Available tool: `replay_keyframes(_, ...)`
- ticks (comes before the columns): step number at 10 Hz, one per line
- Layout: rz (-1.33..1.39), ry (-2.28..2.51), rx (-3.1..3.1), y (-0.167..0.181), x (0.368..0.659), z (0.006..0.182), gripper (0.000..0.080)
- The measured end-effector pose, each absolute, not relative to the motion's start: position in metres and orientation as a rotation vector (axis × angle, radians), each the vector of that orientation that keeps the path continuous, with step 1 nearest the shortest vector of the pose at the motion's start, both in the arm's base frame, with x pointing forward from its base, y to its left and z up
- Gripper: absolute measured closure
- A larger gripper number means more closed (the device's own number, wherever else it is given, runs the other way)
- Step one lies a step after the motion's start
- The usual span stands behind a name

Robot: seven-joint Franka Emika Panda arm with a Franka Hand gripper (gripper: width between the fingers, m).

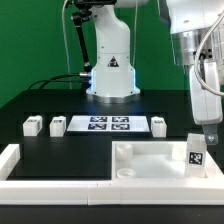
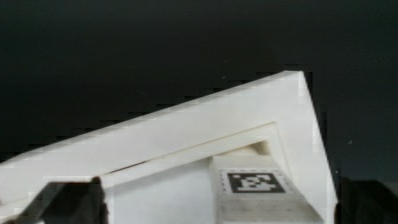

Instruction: Assemble square table

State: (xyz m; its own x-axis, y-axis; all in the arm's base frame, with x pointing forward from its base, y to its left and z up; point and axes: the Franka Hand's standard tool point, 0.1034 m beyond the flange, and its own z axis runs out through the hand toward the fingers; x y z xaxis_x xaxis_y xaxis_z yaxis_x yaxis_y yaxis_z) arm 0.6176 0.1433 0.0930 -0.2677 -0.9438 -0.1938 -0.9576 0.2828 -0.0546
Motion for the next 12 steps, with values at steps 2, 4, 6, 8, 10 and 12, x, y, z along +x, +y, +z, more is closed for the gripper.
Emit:
replay_keyframes(2, 0.105, 2.334, -1.804, 0.143, 0.618, 0.093, 0.0151)
replay_keyframes(4, 0.101, 2.300, -1.844, 0.146, 0.616, 0.094, 0.0151)
replay_keyframes(6, 0.084, 2.101, -2.060, 0.156, 0.597, 0.104, 0.0151)
replay_keyframes(8, 0.055, 1.896, -2.253, 0.156, 0.583, 0.105, 0.0151)
replay_keyframes(10, 0.032, 1.729, -2.382, 0.152, 0.589, 0.105, 0.0151)
replay_keyframes(12, 0.010, 1.551, -2.502, 0.152, 0.589, 0.105, 0.0151)
